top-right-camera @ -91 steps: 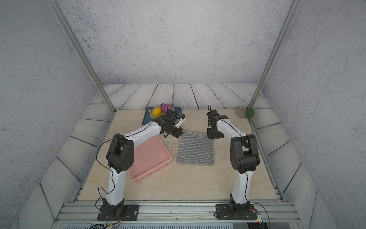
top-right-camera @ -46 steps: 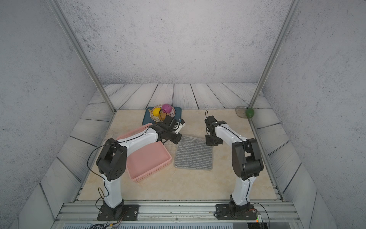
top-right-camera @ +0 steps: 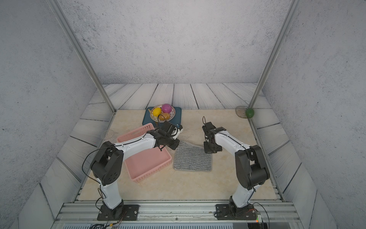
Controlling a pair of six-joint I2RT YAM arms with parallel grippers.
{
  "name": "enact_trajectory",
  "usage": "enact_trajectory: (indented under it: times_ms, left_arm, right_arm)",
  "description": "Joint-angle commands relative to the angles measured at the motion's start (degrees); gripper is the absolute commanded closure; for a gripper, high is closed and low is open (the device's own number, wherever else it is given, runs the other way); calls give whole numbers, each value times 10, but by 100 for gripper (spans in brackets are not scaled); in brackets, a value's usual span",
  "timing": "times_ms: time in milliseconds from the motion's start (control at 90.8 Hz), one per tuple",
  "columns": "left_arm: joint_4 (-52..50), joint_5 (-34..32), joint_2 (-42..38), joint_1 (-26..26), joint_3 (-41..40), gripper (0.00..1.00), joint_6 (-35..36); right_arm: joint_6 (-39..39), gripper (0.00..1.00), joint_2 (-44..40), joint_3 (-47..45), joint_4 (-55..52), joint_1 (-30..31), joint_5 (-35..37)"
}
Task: Fold the square dishcloth
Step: Fold the cleaning item at the center of the board.
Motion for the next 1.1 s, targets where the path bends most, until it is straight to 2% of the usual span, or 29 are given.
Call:
enact_trajectory:
  times_ms: [0,374,727,925,1090]
  left_arm:
    - [12,-2,-33,-9,-19,100,-2]
    - [13,4,-45,-41,-45,100,-18]
    - [4,-8,-72,-42,-101,100,-41]
    - [-8,-30,-92,-42,-124,100,-39]
    - [-2,-23,-116,-42,-153,100,-30]
  right_arm:
    - [18,100,-28,-22,-4,7,-18]
    - [23,100,-70,-49,-16,13,-32]
    - [30,100,-95,-84,-22,23,-47]
    - [35,100,-103,-92,-25,42,-48]
    - [37,100,-109,-102,-26,52,-49]
